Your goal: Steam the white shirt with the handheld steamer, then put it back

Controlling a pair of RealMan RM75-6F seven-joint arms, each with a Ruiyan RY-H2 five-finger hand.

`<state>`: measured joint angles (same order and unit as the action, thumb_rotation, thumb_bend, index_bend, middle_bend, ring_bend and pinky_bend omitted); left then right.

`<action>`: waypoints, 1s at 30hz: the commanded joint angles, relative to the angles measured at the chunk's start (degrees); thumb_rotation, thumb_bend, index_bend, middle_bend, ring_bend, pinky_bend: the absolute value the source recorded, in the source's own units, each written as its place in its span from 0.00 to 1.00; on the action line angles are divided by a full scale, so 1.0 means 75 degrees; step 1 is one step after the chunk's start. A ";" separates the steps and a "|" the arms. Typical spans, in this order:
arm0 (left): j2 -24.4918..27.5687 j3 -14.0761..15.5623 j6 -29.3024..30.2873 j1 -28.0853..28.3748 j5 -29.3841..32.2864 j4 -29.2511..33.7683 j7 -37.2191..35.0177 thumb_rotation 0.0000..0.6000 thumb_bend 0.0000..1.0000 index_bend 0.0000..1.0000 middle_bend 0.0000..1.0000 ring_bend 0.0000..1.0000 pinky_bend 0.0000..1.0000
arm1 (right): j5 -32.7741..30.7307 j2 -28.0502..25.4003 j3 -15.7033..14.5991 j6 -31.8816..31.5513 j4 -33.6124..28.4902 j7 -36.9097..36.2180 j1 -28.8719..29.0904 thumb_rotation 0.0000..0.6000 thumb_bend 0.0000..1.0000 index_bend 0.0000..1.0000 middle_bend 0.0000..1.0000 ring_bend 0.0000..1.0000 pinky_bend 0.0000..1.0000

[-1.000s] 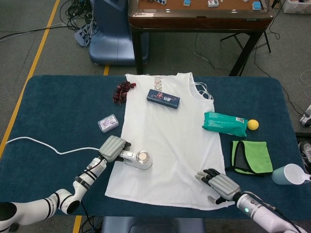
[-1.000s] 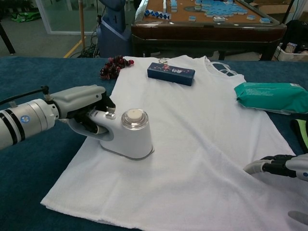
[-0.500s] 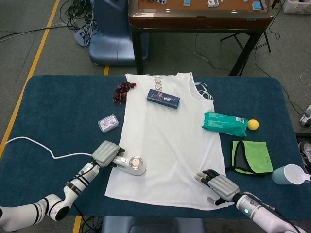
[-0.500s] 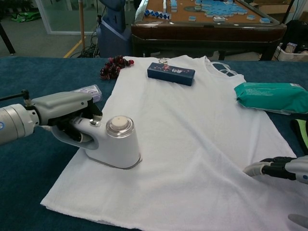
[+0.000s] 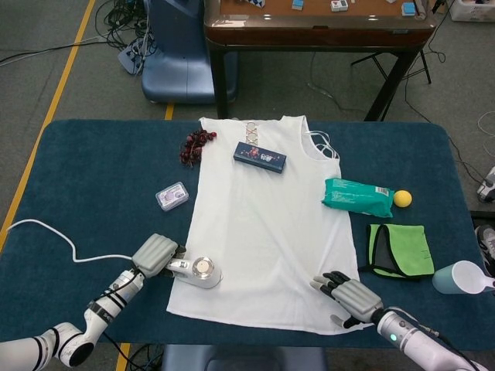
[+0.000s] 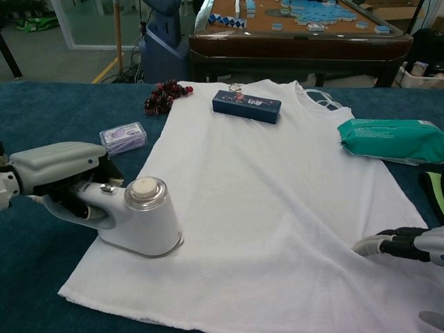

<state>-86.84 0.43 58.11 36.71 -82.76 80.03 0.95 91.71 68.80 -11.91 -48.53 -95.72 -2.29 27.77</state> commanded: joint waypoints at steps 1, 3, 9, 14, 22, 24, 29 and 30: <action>-0.0064 -0.0040 -0.0010 -0.0002 0.0012 -0.0046 0.0084 1.00 0.24 0.88 0.81 0.67 0.72 | -0.0005 -0.0011 0.0000 -0.0011 -0.0004 0.0004 -0.0006 1.00 0.41 0.00 0.09 0.00 0.00; -0.0153 -0.0110 -0.0071 0.0027 0.0071 -0.0129 0.0099 1.00 0.24 0.88 0.81 0.67 0.72 | -0.0011 -0.0029 0.0001 -0.0030 -0.0013 0.0011 -0.0015 1.00 0.41 0.00 0.09 0.00 0.00; -0.0446 -0.0313 -0.0249 0.0174 0.0162 -0.0418 0.0093 1.00 0.24 0.88 0.81 0.67 0.72 | -0.0042 -0.0072 0.0003 -0.0059 -0.0024 0.0020 -0.0038 1.00 0.41 0.00 0.09 0.00 0.00; -0.0658 -0.0519 -0.0359 0.0338 0.0215 -0.0635 0.0058 1.00 0.24 0.88 0.81 0.67 0.72 | -0.0054 -0.0086 0.0003 -0.0057 -0.0036 0.0032 -0.0045 1.00 0.41 0.00 0.09 0.00 0.00; -0.1013 -0.0897 -0.0614 0.0651 0.0428 -0.1162 -0.0097 1.00 0.24 0.88 0.81 0.67 0.72 | -0.0087 -0.0117 0.0012 -0.0085 -0.0064 0.0070 -0.0074 1.00 0.41 0.00 0.09 0.00 0.00; -0.1088 -0.0986 -0.0686 0.0728 0.0490 -0.1283 -0.0169 1.00 0.24 0.88 0.81 0.67 0.72 | -0.0094 -0.0122 0.0014 -0.0085 -0.0072 0.0078 -0.0078 1.00 0.41 0.00 0.09 0.00 0.00; -0.1273 -0.1175 -0.0798 0.0921 0.0574 -0.1618 -0.0302 1.00 0.24 0.88 0.81 0.67 0.72 | -0.0107 -0.0111 0.0021 -0.0064 -0.0071 0.0080 -0.0076 1.00 0.41 0.00 0.09 0.00 0.00; -0.1306 -0.1207 -0.0813 0.0954 0.0586 -0.1687 -0.0331 1.00 0.24 0.88 0.81 0.67 0.72 | -0.0110 -0.0110 0.0022 -0.0060 -0.0071 0.0079 -0.0076 1.00 0.41 0.00 0.09 0.00 0.00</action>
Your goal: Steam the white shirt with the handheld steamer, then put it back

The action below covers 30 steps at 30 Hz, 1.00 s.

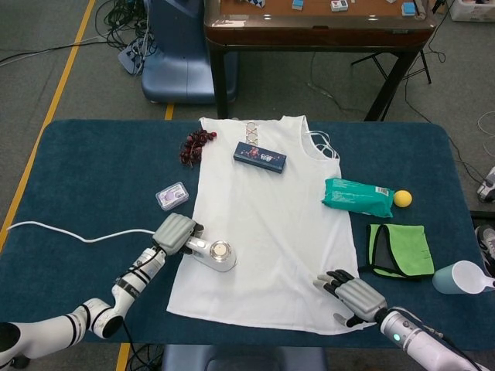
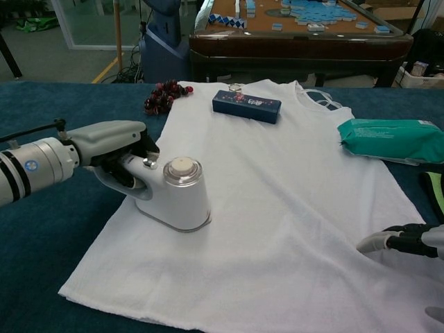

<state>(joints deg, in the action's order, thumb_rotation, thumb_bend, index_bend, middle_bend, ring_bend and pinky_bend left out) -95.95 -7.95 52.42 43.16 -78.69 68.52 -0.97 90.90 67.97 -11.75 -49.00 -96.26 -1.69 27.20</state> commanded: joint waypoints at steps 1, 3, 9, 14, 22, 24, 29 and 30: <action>-0.0121 -0.0120 -0.0076 0.0129 0.0055 -0.0229 -0.0102 1.00 0.24 0.88 0.81 0.67 0.72 | -0.0003 0.0000 0.0002 0.0003 0.0000 -0.0003 0.0000 1.00 0.41 0.00 0.09 0.00 0.00; -0.0183 -0.0188 -0.0122 0.0206 0.0087 -0.0407 -0.0170 1.00 0.24 0.88 0.81 0.67 0.72 | -0.0009 -0.0010 0.0005 0.0001 0.0000 0.0000 -0.0002 1.00 0.41 0.00 0.09 0.00 0.00; -0.0286 -0.0355 -0.0219 0.0334 0.0205 -0.0870 -0.0541 1.00 0.24 0.88 0.81 0.67 0.72 | -0.0039 -0.0036 0.0017 -0.0021 -0.0003 0.0004 -0.0023 1.00 0.41 0.00 0.09 0.00 0.00; -0.0233 -0.0365 -0.0326 0.0334 0.0262 -0.1088 -0.0940 1.00 0.24 0.88 0.81 0.67 0.72 | -0.0048 -0.0028 0.0027 -0.0007 0.0006 0.0009 -0.0023 1.00 0.41 0.00 0.09 0.00 0.00; -0.0102 -0.0236 -0.0160 0.0183 0.0158 -0.1276 -0.1278 1.00 0.24 0.88 0.81 0.67 0.72 | -0.0044 -0.0024 0.0040 -0.0003 -0.0017 0.0039 -0.0019 1.00 0.41 0.00 0.09 0.00 0.00; -0.0041 -0.0174 -0.0068 0.0122 0.0102 -0.1226 -0.1256 1.00 0.24 0.88 0.81 0.67 0.72 | -0.0047 -0.0032 0.0037 -0.0005 -0.0030 0.0053 -0.0025 1.00 0.41 0.00 0.09 0.00 0.00; 0.0107 0.0003 0.0122 -0.0002 -0.0048 -0.0949 -0.1032 1.00 0.24 0.88 0.81 0.67 0.72 | -0.0048 -0.0023 0.0037 0.0001 -0.0051 0.0085 -0.0028 1.00 0.41 0.00 0.09 0.00 0.00; 0.0120 0.0036 0.0146 -0.0008 -0.0085 -0.0837 -0.0975 1.00 0.24 0.88 0.81 0.66 0.72 | -0.0045 -0.0020 0.0039 -0.0002 -0.0059 0.0091 -0.0029 1.00 0.41 0.00 0.09 0.00 0.00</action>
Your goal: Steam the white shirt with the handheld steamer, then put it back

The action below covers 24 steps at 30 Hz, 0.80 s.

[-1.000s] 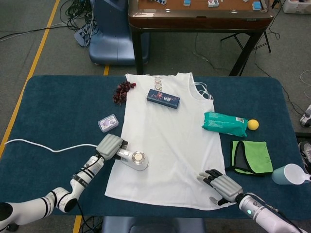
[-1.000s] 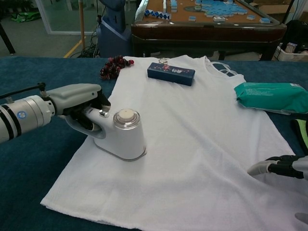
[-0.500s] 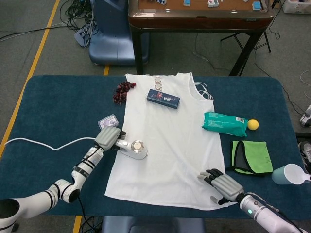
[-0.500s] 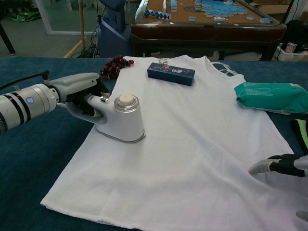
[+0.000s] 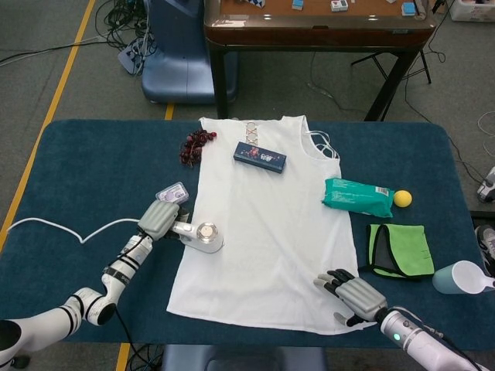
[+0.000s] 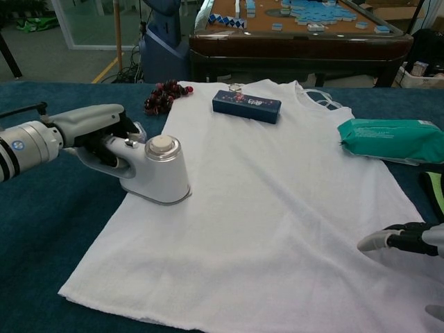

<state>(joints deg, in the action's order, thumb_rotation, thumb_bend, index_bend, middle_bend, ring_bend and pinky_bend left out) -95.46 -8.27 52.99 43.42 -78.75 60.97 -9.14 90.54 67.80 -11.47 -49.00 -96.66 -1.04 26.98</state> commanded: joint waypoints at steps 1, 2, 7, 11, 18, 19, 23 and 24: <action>0.0067 0.0097 0.0088 -0.0053 -0.0088 0.0247 0.0162 1.00 0.24 0.88 0.81 0.66 0.72 | 0.0006 0.0003 0.0000 -0.0004 -0.0010 0.0010 -0.0002 1.00 0.41 0.00 0.09 0.00 0.00; 0.0077 0.0118 0.0097 -0.0060 -0.0097 0.0348 0.0232 1.00 0.24 0.88 0.81 0.66 0.72 | 0.0012 0.0004 -0.0003 -0.0008 -0.0017 0.0017 -0.0005 1.00 0.41 0.00 0.09 0.00 0.00; 0.0042 0.0176 0.0065 -0.0049 -0.0094 0.0631 0.0498 1.00 0.24 0.88 0.81 0.66 0.72 | 0.0024 -0.0013 -0.0015 -0.0041 -0.0041 0.0031 -0.0030 1.00 0.41 0.00 0.09 0.00 0.00; -0.0082 0.0185 0.0015 0.0001 -0.0079 0.0793 0.0659 1.00 0.24 0.88 0.81 0.66 0.72 | 0.0050 -0.0046 -0.0039 -0.0093 -0.0069 0.0039 -0.0065 1.00 0.41 0.00 0.09 0.00 0.00; -0.0221 0.0173 -0.0005 0.0045 -0.0041 0.0942 0.0849 1.00 0.24 0.88 0.81 0.66 0.72 | 0.0082 -0.0072 -0.0056 -0.0142 -0.0063 0.0011 -0.0099 1.00 0.41 0.00 0.09 0.00 0.00; -0.0231 0.0177 -0.0009 0.0048 -0.0039 0.0950 0.0871 1.00 0.24 0.88 0.81 0.66 0.72 | 0.0088 -0.0071 -0.0056 -0.0147 -0.0060 0.0006 -0.0101 1.00 0.41 0.00 0.09 0.00 0.00; -0.0219 0.0183 -0.0001 0.0032 -0.0016 0.0970 0.0917 1.00 0.24 0.88 0.81 0.66 0.72 | 0.0108 -0.0061 -0.0051 -0.0153 -0.0035 -0.0029 -0.0101 1.00 0.41 0.00 0.09 0.00 0.00; -0.0180 0.0175 0.0024 0.0014 -0.0008 0.0987 0.0910 1.00 0.24 0.88 0.81 0.66 0.72 | 0.0115 -0.0058 -0.0045 -0.0154 -0.0028 -0.0040 -0.0097 1.00 0.41 0.00 0.09 0.00 0.00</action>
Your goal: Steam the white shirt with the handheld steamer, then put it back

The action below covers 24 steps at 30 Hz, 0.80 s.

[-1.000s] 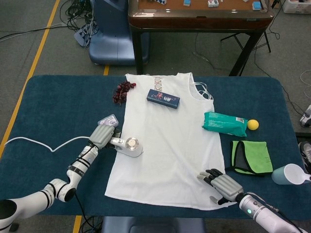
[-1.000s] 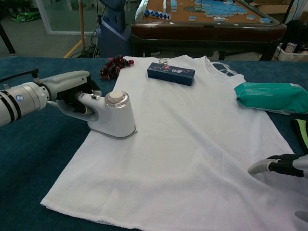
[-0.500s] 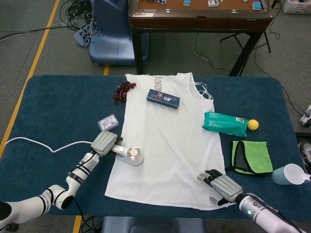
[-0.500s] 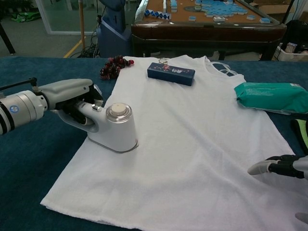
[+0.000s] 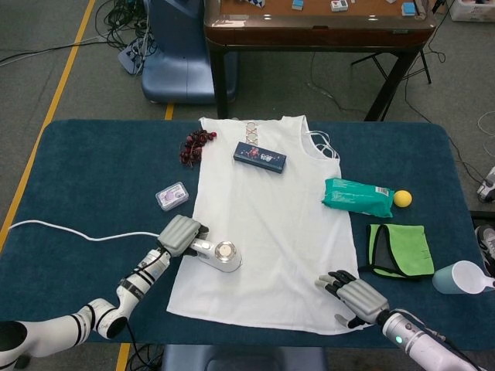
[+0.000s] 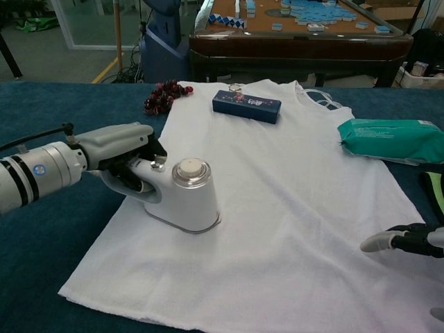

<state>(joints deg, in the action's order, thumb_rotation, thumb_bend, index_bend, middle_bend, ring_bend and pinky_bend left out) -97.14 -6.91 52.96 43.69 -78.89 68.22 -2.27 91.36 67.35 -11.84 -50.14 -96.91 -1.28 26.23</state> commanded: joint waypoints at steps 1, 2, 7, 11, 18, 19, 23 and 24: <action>0.0085 -0.0016 0.0058 -0.0042 0.0016 0.0039 -0.0017 1.00 0.24 0.88 0.81 0.66 0.72 | 0.0012 0.0005 0.0010 -0.0004 0.0009 -0.0018 0.0007 1.00 0.41 0.00 0.09 0.00 0.00; 0.0156 -0.0033 0.0113 -0.0076 0.0023 0.0074 -0.0047 1.00 0.24 0.88 0.81 0.66 0.72 | 0.0019 0.0010 0.0018 -0.0003 0.0015 -0.0031 0.0014 1.00 0.41 0.00 0.09 0.00 0.00; 0.0632 -0.0085 0.0308 -0.0297 0.0102 0.0349 -0.0350 1.00 0.24 0.88 0.81 0.66 0.72 | 0.0054 0.0026 0.0051 -0.0006 0.0017 -0.0066 0.0046 1.00 0.41 0.00 0.09 0.00 0.00; 0.1087 -0.0109 0.0530 -0.0566 0.0173 0.0522 -0.0713 1.00 0.24 0.88 0.81 0.66 0.72 | 0.0101 0.0034 0.0065 -0.0025 -0.0007 -0.0081 0.0064 1.00 0.41 0.00 0.09 0.00 0.00; 0.1692 -0.0128 0.0772 -0.1010 0.0336 0.0467 -0.1403 1.00 0.24 0.88 0.81 0.66 0.72 | 0.0130 0.0054 0.0103 -0.0018 -0.0058 -0.0053 0.0110 1.00 0.41 0.00 0.09 0.00 0.00; 0.1710 -0.0123 0.0797 -0.1054 0.0348 0.0418 -0.1457 1.00 0.24 0.88 0.81 0.66 0.72 | 0.0131 0.0055 0.0110 -0.0024 -0.0066 -0.0046 0.0113 1.00 0.41 0.00 0.09 0.00 0.00; 0.1661 -0.0038 0.0815 -0.1160 0.0333 0.0067 -0.1466 1.00 0.24 0.87 0.81 0.66 0.72 | 0.0134 0.0043 0.0142 -0.0066 -0.0109 -0.0011 0.0120 1.00 0.41 0.00 0.09 0.00 0.00; 0.1603 -0.0014 0.0834 -0.1180 0.0313 -0.0061 -0.1434 1.00 0.24 0.87 0.80 0.66 0.72 | 0.0134 0.0033 0.0149 -0.0079 -0.0127 0.0002 0.0120 1.00 0.41 0.00 0.09 0.00 0.00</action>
<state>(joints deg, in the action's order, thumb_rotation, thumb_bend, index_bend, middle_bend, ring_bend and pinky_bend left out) -84.70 -7.34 59.02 35.17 -76.42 68.78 -13.23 92.37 67.62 -10.74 -50.72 -97.83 -1.29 27.13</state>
